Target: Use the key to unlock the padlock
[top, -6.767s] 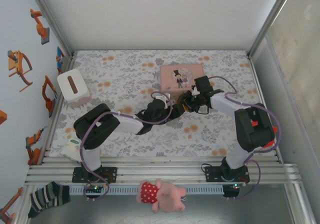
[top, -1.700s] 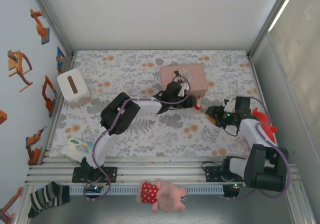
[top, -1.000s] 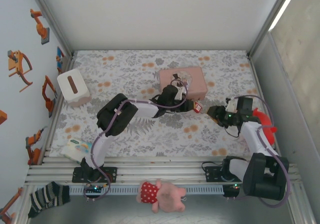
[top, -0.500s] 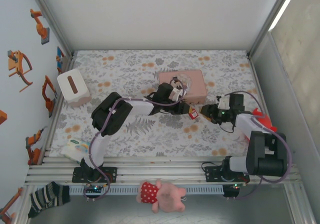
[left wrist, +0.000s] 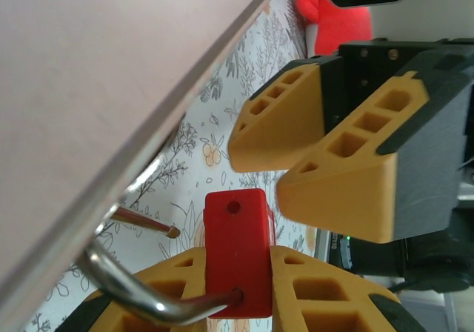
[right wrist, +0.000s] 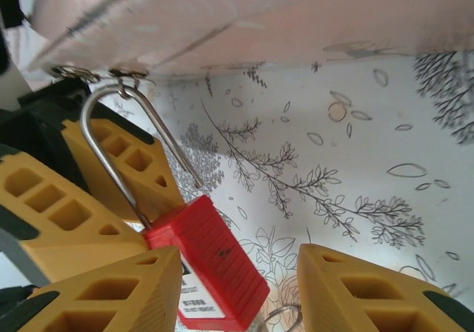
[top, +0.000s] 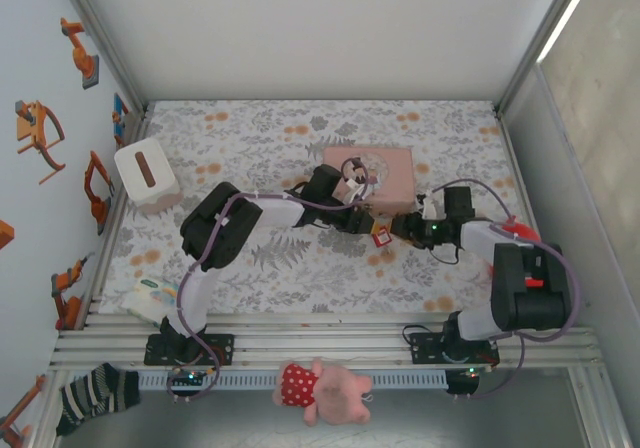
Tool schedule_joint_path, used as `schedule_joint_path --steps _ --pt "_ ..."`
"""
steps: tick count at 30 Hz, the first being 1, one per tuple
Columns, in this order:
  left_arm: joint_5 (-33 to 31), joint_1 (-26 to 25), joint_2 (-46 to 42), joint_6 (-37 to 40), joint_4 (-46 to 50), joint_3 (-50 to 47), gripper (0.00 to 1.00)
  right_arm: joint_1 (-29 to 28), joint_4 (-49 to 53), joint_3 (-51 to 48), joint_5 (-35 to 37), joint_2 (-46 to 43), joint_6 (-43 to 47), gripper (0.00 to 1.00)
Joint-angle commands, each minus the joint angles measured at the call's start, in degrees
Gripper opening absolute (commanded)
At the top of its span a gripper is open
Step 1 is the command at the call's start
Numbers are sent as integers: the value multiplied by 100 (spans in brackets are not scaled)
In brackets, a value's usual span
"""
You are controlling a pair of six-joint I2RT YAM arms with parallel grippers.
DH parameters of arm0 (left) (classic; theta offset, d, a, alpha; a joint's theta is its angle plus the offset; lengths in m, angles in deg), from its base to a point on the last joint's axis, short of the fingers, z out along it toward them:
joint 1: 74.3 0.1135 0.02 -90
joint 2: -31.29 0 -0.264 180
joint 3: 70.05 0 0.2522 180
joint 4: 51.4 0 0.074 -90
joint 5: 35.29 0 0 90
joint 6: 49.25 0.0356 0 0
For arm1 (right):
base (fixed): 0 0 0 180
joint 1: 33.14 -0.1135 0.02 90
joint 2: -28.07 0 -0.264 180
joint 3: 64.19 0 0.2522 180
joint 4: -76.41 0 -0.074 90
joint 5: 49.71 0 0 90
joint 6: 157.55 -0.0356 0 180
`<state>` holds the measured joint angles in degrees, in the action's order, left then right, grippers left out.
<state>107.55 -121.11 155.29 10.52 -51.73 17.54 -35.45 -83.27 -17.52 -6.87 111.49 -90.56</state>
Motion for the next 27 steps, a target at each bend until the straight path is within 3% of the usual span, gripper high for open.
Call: schedule_joint_path --steps 1,16,23,27 --pt "685 5 -126 302 520 60 9 -202 -374 -167 -189 117 114 44" --pt "824 82 -26 246 290 63 9 -536 -1374 -405 -1020 48 -360 44" --pt "937 197 -73 299 320 112 9 -797 -1350 -460 -958 -100 -468 44" --pt "886 269 -99 503 605 233 9 -798 -834 -342 -451 -434 -343 44"
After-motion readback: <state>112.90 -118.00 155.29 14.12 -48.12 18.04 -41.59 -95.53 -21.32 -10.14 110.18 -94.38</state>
